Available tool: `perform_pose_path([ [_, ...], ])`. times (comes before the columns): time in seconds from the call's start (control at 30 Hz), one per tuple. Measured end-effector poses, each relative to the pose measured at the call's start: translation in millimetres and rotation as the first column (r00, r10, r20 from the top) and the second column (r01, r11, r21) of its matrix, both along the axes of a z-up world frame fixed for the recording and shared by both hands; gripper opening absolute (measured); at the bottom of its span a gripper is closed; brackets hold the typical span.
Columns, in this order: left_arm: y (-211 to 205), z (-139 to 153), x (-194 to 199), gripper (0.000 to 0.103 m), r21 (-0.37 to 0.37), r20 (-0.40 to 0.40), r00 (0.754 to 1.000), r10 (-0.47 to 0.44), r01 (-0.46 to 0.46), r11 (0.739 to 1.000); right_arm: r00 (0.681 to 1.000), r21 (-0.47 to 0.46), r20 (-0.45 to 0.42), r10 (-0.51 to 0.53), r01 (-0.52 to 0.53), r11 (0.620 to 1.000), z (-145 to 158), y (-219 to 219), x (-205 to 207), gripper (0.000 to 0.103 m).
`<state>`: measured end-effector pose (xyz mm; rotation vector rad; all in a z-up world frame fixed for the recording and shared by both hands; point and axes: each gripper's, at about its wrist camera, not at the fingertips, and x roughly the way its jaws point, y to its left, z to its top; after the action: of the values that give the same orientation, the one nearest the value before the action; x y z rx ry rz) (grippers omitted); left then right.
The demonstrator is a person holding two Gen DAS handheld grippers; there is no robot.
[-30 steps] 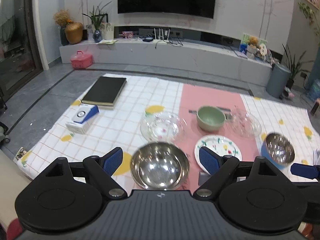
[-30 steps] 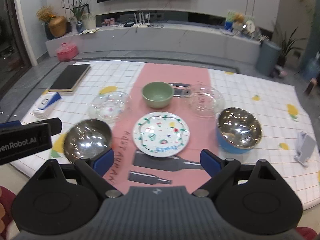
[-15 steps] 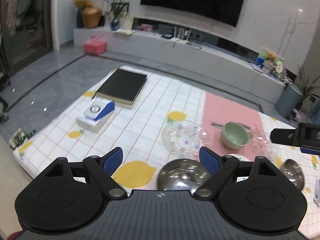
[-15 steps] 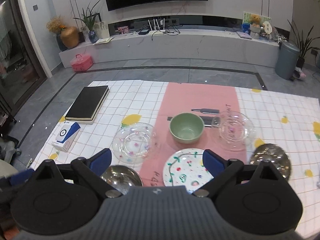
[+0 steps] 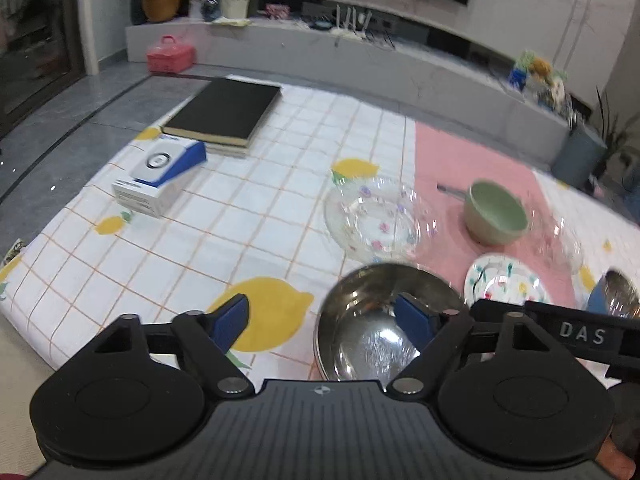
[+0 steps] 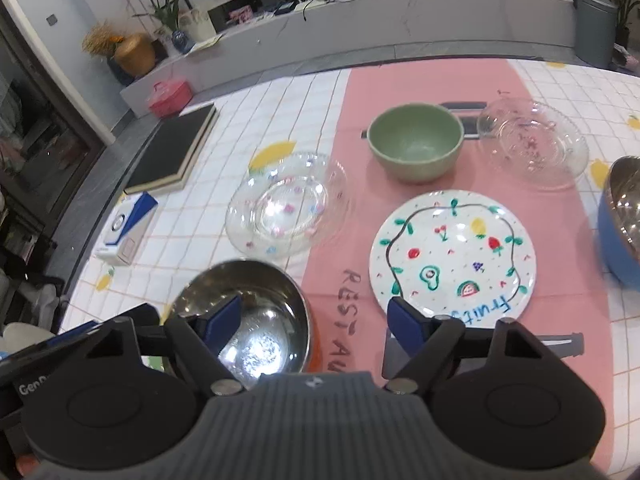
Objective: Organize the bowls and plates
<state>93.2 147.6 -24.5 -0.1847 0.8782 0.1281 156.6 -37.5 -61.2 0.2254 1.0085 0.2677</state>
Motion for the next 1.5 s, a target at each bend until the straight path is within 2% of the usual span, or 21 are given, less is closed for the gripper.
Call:
perform_pose_path([
  [0.07,-4.8,-8.3,5.2,0.084,0.024,-0.033,0.999,-0.022,0.023,0.999,1.0,-0.021,-0.006,0.002,-0.002,1.0,-6.5,2.9,0.7,0.07],
  [0.13,-7.9,-16.5,8.6,0.08,0.024,-0.072,0.997,-0.042,0.043,0.999,1.0,-0.037,-0.03,0.007,-0.008,0.999,-15.3,5.8,2.2,0.054],
  [0.2,-9.4,-22.8,10.8,0.066,0.002,-0.105,0.992,-0.063,0.064,0.998,0.999,-0.024,-0.047,0.02,-0.021,0.999,-23.5,7.9,2.3,0.05],
  [0.3,-13.4,-29.6,12.9,0.058,-0.007,-0.135,0.987,-0.087,0.087,0.996,0.996,-0.003,-0.079,0.041,-0.041,0.999,-34.5,13.4,3.4,0.038],
  [0.37,-14.5,-32.0,14.5,0.051,0.002,-0.15,0.984,-0.091,0.093,0.996,0.994,-0.007,-0.086,0.062,-0.063,0.998,-39.1,18.5,2.8,0.026],
  [0.43,-15.7,-34.5,16.4,0.045,0.02,-0.165,0.983,-0.082,0.087,0.996,0.994,-0.021,-0.081,0.076,-0.078,0.997,-41.0,23.0,1.0,0.02],
  [0.47,-15.2,-36.4,17.8,0.037,0.019,-0.176,0.981,-0.081,0.086,0.996,0.994,-0.031,-0.075,0.08,-0.082,0.996,-41.2,24.6,0.0,0.016],
  [0.53,-14.4,-39.3,18.6,0.029,0.031,-0.189,0.98,-0.069,0.076,0.997,0.995,-0.056,-0.062,0.083,-0.086,0.995,-40.7,27.4,-2.1,0.014],
  [0.6,-13.4,-39.7,18.6,0.013,0.054,-0.189,0.981,-0.05,0.061,0.997,0.995,-0.072,-0.052,0.087,-0.091,0.993,-39.9,27.8,-3.7,0.013],
  [0.63,-12.6,-39.5,19.0,0.01,0.064,-0.19,0.981,-0.041,0.054,0.996,0.995,-0.08,-0.05,0.091,-0.095,0.992,-39.7,28.5,-4.0,0.013],
  [0.77,-18.5,-36.2,19.3,0.009,0.09,-0.179,0.982,-0.055,0.072,0.993,0.994,-0.113,-0.047,0.095,-0.1,0.989,-39.1,29.7,-4.5,0.011],
  [0.9,-26.6,-29.2,16.8,0.009,0.132,-0.148,0.987,-0.068,0.088,0.987,0.996,-0.104,-0.031,0.083,-0.086,0.991,-35.2,26.1,-5.0,0.011],
  [1.23,-28.4,-3.8,8.1,0.009,0.046,-0.066,0.996,-0.058,0.061,0.997,0.998,-0.108,0.04,0.039,-0.034,0.994,-5.6,11.4,-19.7,0.01],
  [1.4,-48.8,12.8,-4.3,0.01,0.053,-0.023,0.989,-0.148,0.149,0.987,1.0,-0.06,0.007,-0.017,0.018,0.998,6.4,-17.8,-33.4,0.01],
  [1.5,-61.1,13.2,-6.5,0.01,0.033,-0.026,0.979,-0.201,0.201,0.979,0.999,-0.077,0.007,-0.047,0.047,0.996,12.7,-32.2,-41.9,0.01],
])
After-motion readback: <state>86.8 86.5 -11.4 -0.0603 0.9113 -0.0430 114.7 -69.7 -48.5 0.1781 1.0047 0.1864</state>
